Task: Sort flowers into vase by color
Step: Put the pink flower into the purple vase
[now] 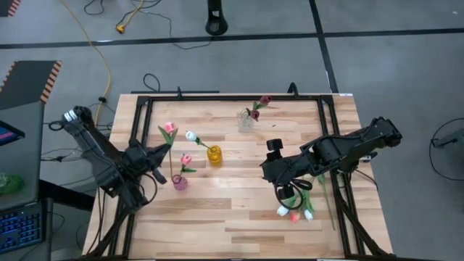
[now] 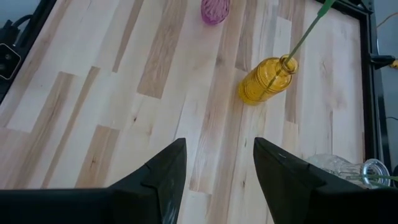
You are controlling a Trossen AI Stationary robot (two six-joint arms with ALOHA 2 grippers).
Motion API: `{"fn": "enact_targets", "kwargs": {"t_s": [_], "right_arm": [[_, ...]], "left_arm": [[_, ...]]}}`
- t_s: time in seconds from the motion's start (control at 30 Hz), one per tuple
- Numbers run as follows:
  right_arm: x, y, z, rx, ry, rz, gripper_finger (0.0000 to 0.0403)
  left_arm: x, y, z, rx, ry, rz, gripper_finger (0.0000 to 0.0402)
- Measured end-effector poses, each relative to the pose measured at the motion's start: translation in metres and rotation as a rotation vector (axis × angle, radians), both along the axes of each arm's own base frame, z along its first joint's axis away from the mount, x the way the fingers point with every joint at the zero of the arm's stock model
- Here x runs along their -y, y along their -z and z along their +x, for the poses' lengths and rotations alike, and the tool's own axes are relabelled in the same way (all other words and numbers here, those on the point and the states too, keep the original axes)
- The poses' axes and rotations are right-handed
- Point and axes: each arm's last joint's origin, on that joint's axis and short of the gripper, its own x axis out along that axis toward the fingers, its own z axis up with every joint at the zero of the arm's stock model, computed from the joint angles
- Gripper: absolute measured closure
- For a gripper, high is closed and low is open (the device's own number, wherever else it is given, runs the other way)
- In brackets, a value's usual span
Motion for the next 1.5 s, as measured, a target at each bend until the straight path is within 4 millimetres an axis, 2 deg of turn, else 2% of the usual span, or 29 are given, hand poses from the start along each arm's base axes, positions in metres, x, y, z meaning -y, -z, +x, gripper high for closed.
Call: {"fn": "enact_targets", "kwargs": {"t_s": [0.23, 0.43, 0.83, 1.5], "right_arm": [[0.0, 0.0, 0.0, 0.0, 0.0, 0.0, 0.0189], [0.0, 0.0, 0.0, -0.001, 0.0, 0.0, 0.0189], [0.0, 0.0, 0.0, -0.001, 0.0, -0.001, 0.0189], [0.0, 0.0, 0.0, -0.001, 0.0, 0.0, 0.0189]], "left_arm": [[-0.004, 0.0, 0.01, 0.003, -0.062, -0.007, 0.0401], [0.001, 0.001, 0.015, -0.008, -0.064, 0.003, 0.0401], [0.015, 0.019, 0.029, -0.065, -0.064, 0.075, 0.0401], [0.018, 0.023, 0.032, -0.116, -0.06, 0.073, 0.0401]]}}
